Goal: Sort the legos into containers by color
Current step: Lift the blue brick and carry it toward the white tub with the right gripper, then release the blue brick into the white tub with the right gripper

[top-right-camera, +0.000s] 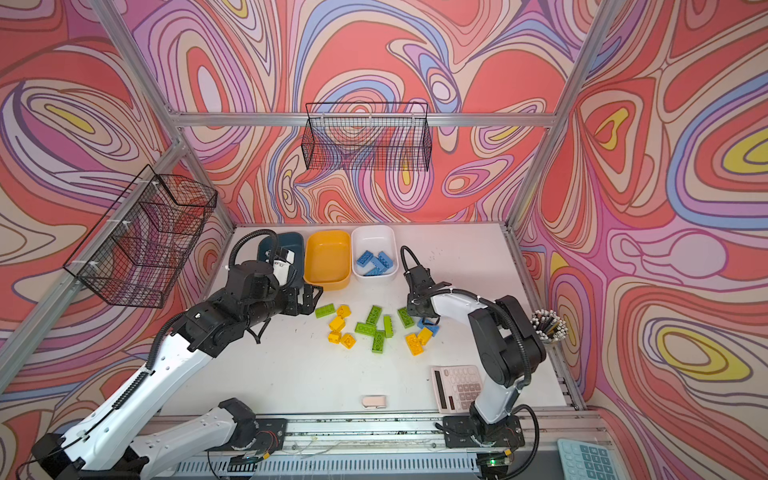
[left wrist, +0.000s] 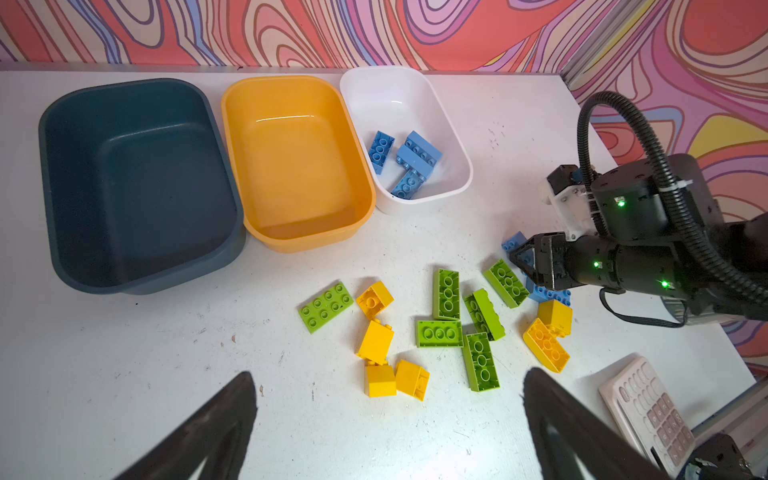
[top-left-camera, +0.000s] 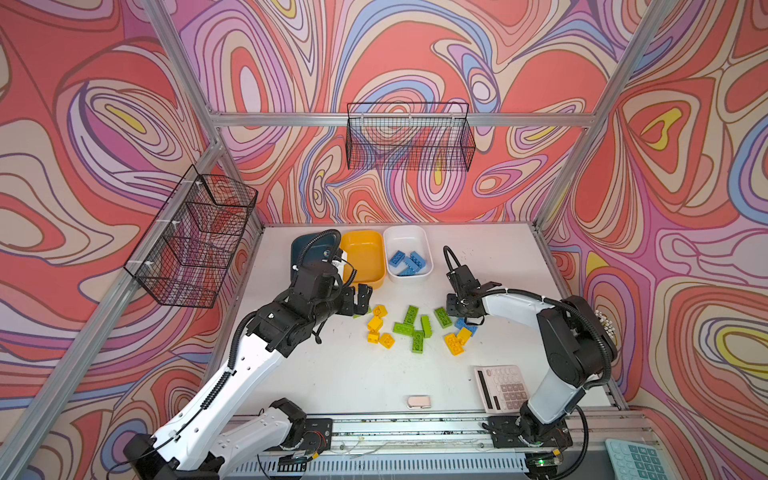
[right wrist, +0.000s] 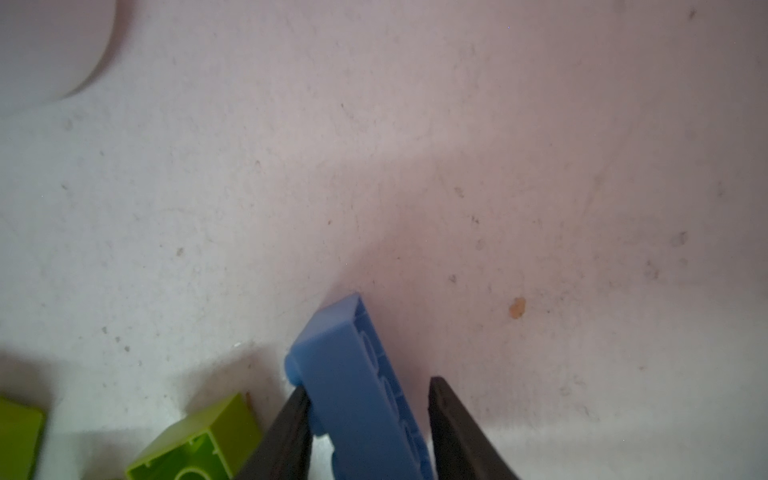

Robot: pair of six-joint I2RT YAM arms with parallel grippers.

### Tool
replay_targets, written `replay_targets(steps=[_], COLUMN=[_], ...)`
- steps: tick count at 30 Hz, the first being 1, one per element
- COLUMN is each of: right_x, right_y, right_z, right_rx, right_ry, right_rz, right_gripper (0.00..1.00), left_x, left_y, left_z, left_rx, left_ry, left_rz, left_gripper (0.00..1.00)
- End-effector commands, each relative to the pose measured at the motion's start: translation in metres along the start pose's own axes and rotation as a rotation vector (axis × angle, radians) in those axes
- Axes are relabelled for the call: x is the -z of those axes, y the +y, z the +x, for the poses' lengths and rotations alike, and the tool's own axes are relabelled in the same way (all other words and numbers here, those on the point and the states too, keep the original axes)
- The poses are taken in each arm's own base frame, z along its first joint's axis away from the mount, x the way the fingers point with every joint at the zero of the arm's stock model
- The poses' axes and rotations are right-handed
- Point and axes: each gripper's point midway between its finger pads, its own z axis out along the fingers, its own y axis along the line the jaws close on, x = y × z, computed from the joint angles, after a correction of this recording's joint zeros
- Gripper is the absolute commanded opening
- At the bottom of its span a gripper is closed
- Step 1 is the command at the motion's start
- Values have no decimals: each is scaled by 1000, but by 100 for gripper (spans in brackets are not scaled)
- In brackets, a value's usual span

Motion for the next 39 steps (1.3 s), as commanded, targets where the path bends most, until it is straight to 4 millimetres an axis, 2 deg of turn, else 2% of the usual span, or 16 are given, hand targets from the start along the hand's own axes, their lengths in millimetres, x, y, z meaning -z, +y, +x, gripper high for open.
replay_targets(steps=[1,5,9,13,20,21,24,29,39], right_x=[-9,-10,-8,-4,16,30,48,72,66], right_y=[0,2,3,4,15,20,38,67,133], right_z=[3,2,-1,-6,-29,-40,-62,-102,-179], right_rx=[23,31,36,40,56,60,82,101,135], right_ry=[29,32,27,22,-14,-49,-95,-171,-239], right_rz=[20,16,14,14,-13,-41,-116,-217,-377], right_gripper=[41,32,29,19,17,17,18,18,18], left_x=[0,0,0,0,0,0,2,3,-1], left_y=[-1,-1,0,-1,0,0,1,4,6], left_z=[0,0,0,0,1,0,-1,-1,0], left_rx=[-16,-17,-18,-17,-20,-22,-25,-29,-38], left_ry=[5,7,8,7,9,5,-1,-7,3], left_rz=[1,-2,-3,-3,-6,-5,-12,-25,-44], left_gripper=[100,100,100,100,100,100,100,100,100])
